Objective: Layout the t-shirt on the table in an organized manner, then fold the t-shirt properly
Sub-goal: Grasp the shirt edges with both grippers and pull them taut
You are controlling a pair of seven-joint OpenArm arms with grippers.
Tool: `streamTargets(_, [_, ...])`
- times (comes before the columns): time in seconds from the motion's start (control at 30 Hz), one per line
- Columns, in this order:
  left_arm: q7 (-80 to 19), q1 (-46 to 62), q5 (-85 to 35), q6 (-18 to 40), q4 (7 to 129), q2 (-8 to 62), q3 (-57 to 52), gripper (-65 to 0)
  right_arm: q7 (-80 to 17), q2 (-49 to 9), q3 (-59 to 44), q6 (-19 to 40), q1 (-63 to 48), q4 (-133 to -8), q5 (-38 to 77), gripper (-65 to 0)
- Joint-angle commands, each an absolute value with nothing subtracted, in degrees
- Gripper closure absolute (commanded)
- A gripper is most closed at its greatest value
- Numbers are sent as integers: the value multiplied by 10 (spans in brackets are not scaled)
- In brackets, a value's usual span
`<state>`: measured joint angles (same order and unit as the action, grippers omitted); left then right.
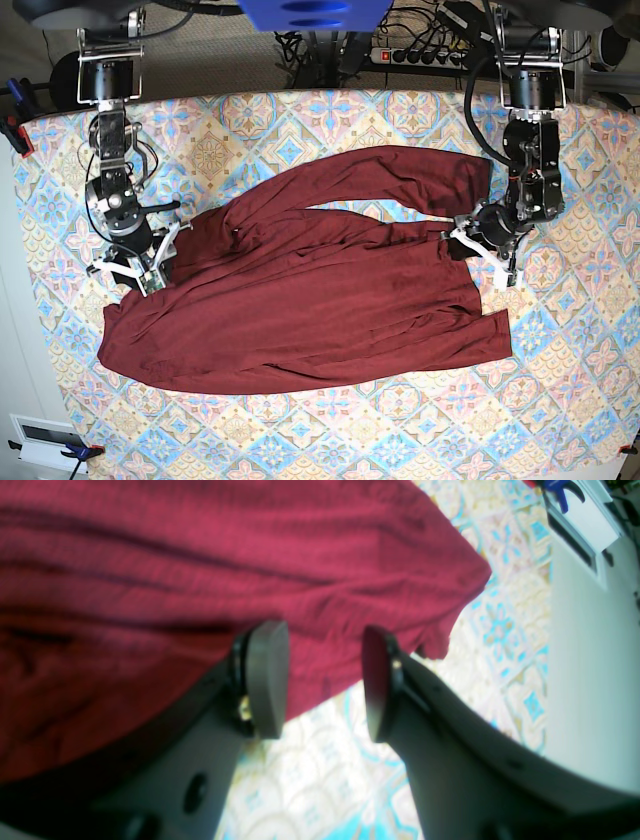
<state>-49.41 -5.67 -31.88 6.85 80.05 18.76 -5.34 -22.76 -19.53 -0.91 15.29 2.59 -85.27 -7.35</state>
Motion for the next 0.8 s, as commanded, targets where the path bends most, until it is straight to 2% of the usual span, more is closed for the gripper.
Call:
streamTargets(0.0, [-487,-73,-318,66,807,184,-51,-279,-217,-202,-14,149,29,-869,-73,-232])
streamTargets(0.1, [-487,-86,-313,66,800,165,-49,-323,-217,-202,-15,149,13,-876,-73,-232])
streamTargets(0.27, [-487,-158,-313,67,691,130,-49,-317,-217,-192,-15,149,-5,-906,-73,-232])
streamTargets(0.33, [-470,-185,-314,67,658,124,-49,-262,-217,-190,-15,149,-12,-919,-73,-232])
streamTargets(0.5, [-401,-237,-313,65,652,126,-49,0,-218,-189,-15,149,-32,-944,-73,-232])
streamTargets(0.6, [-399,-284,-313,65,629,129,-52,-14,-218,-189,-15,149,-41,-957,-73,-232])
streamTargets(0.77, [-352,-347,-293,65,599,139,-50,-3,-218,-189,-15,149,-66,-981,-73,-232])
